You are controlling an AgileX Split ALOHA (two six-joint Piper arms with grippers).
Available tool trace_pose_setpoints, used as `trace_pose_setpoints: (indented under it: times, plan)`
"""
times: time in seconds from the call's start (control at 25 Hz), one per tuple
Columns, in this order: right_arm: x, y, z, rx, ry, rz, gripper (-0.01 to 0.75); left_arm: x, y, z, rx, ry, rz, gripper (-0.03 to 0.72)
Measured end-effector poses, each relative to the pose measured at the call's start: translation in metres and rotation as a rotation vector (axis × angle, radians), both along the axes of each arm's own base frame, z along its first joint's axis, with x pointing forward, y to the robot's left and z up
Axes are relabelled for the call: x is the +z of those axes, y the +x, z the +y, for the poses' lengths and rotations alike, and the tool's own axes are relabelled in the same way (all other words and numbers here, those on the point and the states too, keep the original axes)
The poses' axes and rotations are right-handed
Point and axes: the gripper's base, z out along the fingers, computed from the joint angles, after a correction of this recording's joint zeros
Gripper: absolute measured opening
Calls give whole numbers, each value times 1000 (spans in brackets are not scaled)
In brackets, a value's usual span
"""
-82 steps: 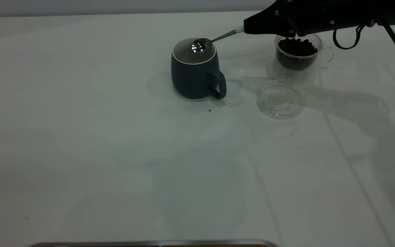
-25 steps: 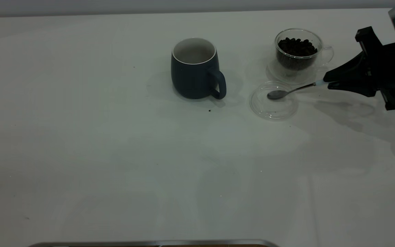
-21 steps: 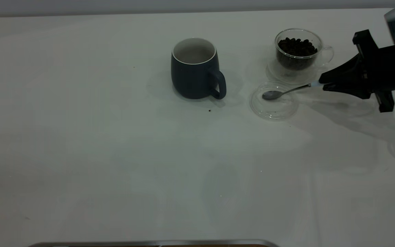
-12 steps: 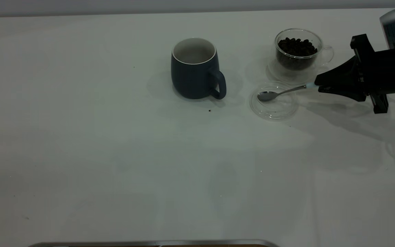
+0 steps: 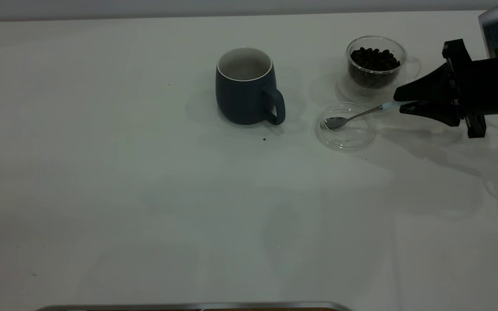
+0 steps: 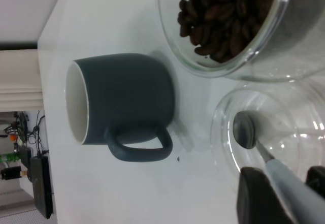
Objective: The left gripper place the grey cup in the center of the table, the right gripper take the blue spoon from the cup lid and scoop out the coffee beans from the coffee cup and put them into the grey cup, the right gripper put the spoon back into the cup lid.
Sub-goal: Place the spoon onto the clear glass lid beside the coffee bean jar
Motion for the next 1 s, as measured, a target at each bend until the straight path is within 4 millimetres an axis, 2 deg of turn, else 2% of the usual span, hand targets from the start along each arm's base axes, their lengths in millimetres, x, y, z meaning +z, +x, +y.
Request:
trace_pose_setpoints:
  times: [0.24, 0.44, 0.56, 1.0]
  plan:
    - [0, 0, 4, 10, 6, 1, 402, 0, 0, 0, 0, 0, 0, 567]
    - [0, -2, 5, 8, 23, 41, 566, 0, 0, 0, 0, 0, 0, 567]
    - [-1, -4, 5, 30, 14, 49, 629, 0, 0, 0, 0, 0, 0, 567]
    - [-8, -7, 1, 13, -59, 124, 599, 0, 0, 0, 0, 0, 0, 567]
